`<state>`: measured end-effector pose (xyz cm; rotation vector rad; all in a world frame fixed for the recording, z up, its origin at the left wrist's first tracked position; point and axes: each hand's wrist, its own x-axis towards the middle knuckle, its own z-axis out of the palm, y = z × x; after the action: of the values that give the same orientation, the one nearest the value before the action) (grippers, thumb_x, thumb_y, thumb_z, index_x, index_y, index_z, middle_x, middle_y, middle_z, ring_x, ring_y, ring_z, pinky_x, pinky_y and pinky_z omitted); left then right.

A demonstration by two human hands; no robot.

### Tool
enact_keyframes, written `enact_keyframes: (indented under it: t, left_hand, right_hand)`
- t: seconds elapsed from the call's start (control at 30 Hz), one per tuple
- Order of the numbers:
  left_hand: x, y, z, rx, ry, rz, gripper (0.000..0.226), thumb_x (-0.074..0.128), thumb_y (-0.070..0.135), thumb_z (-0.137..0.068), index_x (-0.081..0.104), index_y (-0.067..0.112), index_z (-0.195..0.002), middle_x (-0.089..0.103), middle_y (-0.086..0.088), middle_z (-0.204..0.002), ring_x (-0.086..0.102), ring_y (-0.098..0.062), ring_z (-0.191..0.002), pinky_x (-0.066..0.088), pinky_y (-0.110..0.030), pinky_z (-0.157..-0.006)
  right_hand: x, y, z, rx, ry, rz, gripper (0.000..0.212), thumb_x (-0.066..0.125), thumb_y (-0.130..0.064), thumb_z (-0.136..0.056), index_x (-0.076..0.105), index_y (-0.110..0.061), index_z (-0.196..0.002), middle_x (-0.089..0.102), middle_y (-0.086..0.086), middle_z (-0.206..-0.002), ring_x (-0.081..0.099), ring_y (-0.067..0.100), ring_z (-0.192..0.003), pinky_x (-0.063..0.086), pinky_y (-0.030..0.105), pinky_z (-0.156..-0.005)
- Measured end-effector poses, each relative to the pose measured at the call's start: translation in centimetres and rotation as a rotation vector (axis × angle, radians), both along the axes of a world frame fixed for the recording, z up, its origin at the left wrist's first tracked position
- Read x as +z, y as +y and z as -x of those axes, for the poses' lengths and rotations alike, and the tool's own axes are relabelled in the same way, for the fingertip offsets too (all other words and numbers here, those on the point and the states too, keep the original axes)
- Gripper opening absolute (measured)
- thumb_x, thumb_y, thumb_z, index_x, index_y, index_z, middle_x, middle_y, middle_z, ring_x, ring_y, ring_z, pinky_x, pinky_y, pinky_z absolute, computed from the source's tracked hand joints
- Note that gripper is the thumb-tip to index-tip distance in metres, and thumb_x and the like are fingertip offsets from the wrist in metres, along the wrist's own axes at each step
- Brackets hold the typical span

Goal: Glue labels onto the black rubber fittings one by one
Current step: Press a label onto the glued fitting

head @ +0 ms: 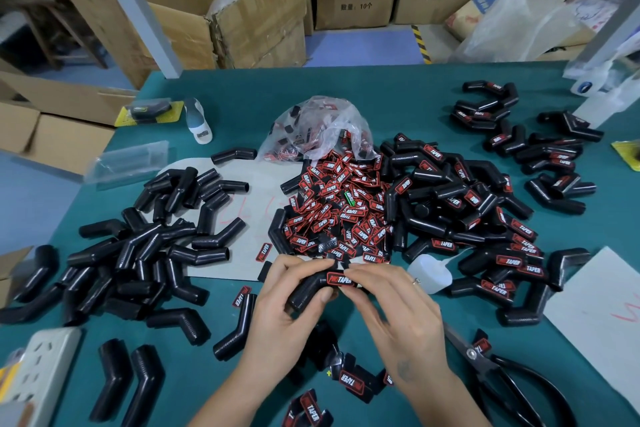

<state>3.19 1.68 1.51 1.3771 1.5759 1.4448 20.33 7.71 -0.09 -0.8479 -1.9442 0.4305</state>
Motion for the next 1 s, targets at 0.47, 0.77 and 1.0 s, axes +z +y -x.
enact_keyframes:
  t: [0.47,0.77,1.0]
  left_hand:
    - [0.0,-0.1,-0.5,0.056,-0.043,-0.025,0.024,0.069,0.031,-0.095,0.075,0.029,-0.118,0.06,0.004,-0.107,0.067,-0.021,-0.103,0.05,-0.02,-0.092]
    - [-0.1,0.0,-0.7,0.081,-0.085,-0.032,0.023,0.069,0.029,-0.095,0.076,0.028,-0.117,0.061,0.004,-0.106,0.068,-0.023,-0.101,0.055,-0.029,-0.091]
    - [-0.1,0.0,-0.4,0.108,-0.231,-0.005,0.024,0.068,0.025,-0.095,0.077,0.026,-0.117,0.062,-0.001,-0.107,0.073,-0.033,-0.092,0.06,-0.031,-0.087]
  right_hand:
    - [0.3,-0.2,0.0,0.01,-0.012,-0.026,0.014,0.076,-0.019,-0.099,0.078,-0.011,-0.111,0.072,-0.006,-0.114,0.068,0.007,-0.109,0.053,0.024,-0.097]
    - [0.5,-0.2,0.2,0.013,0.004,-0.01,0.015,0.076,-0.02,-0.099,0.078,-0.012,-0.111,0.072,-0.006,-0.114,0.068,0.008,-0.109,0.054,0.026,-0.097]
    - [1.4,-0.4,-0.1,0.05,0.206,0.177,0.019,0.071,-0.01,-0.098,0.078,-0.012,-0.116,0.071,-0.008,-0.118,0.071,0.015,-0.11,0.059,0.031,-0.089]
